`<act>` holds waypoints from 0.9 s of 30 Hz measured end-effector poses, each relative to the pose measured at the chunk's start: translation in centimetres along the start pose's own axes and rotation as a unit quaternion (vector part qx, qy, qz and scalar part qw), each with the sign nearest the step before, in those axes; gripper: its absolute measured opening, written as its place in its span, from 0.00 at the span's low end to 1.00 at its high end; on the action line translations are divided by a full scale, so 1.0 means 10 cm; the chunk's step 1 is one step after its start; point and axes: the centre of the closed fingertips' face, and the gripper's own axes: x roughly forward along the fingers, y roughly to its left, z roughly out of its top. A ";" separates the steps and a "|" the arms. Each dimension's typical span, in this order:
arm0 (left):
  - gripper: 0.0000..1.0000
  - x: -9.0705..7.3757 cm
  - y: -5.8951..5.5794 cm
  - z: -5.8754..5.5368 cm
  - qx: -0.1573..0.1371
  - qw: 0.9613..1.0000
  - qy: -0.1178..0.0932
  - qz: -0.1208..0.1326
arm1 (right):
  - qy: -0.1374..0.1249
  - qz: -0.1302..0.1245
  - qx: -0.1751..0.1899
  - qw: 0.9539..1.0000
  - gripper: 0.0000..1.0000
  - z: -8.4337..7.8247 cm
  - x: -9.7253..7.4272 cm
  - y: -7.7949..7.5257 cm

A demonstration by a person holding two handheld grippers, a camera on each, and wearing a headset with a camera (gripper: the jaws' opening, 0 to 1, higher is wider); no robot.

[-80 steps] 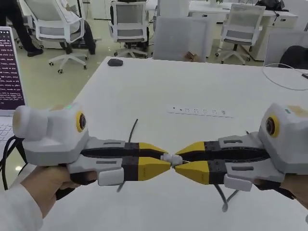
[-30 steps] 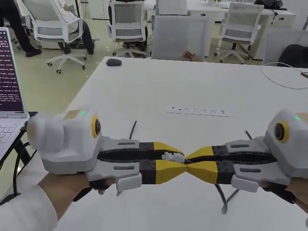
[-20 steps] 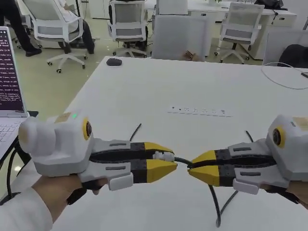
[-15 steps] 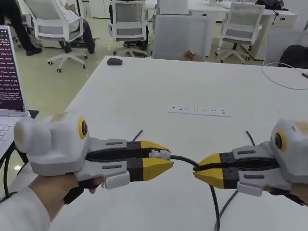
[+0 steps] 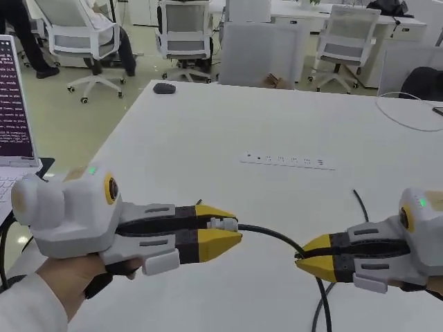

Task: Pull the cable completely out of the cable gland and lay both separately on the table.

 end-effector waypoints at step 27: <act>0.16 0.11 -0.05 -0.26 -0.003 0.999 0.046 -0.012 | -0.081 0.052 0.045 0.994 0.20 0.75 0.12 0.28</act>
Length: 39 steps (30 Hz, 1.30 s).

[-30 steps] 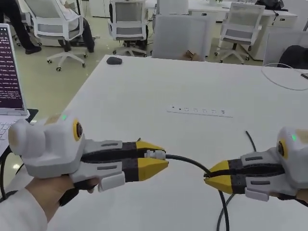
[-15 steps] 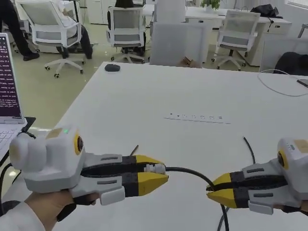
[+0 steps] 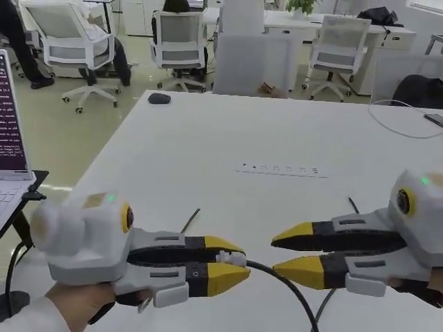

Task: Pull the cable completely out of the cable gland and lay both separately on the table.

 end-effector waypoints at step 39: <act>0.16 -0.06 0.07 -0.01 -0.016 1.000 -0.009 0.016 | 0.112 -0.042 -0.027 0.992 0.03 -0.65 -0.06 -0.19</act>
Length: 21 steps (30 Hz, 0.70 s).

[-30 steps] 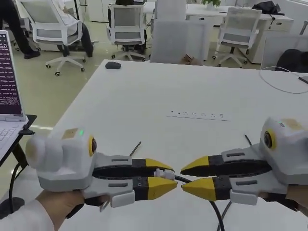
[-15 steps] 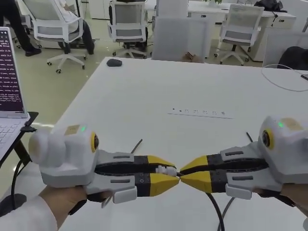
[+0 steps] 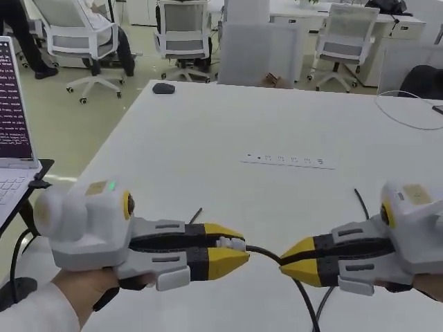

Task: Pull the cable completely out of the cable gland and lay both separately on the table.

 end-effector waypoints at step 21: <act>0.16 0.01 -0.03 -0.02 -0.012 1.000 0.000 -0.001 | 0.037 -0.037 0.048 0.997 0.03 -0.44 -0.12 -0.17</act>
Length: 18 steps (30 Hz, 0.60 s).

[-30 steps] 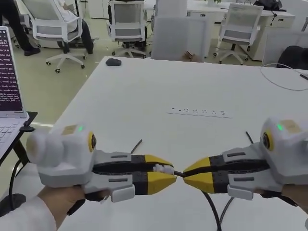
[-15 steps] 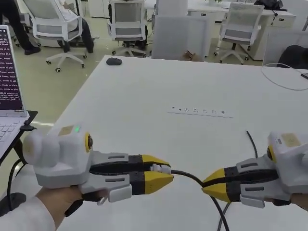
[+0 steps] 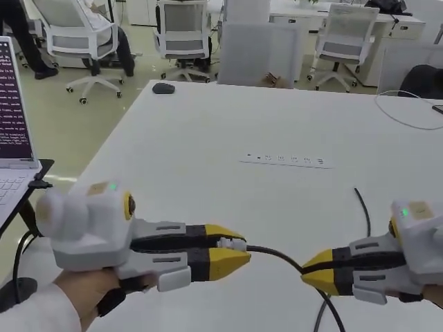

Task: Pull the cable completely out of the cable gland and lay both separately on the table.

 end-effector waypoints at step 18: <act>0.16 0.08 0.06 -0.03 0.010 1.000 0.019 0.008 | -0.070 0.028 -0.085 0.994 0.14 0.82 -0.01 0.25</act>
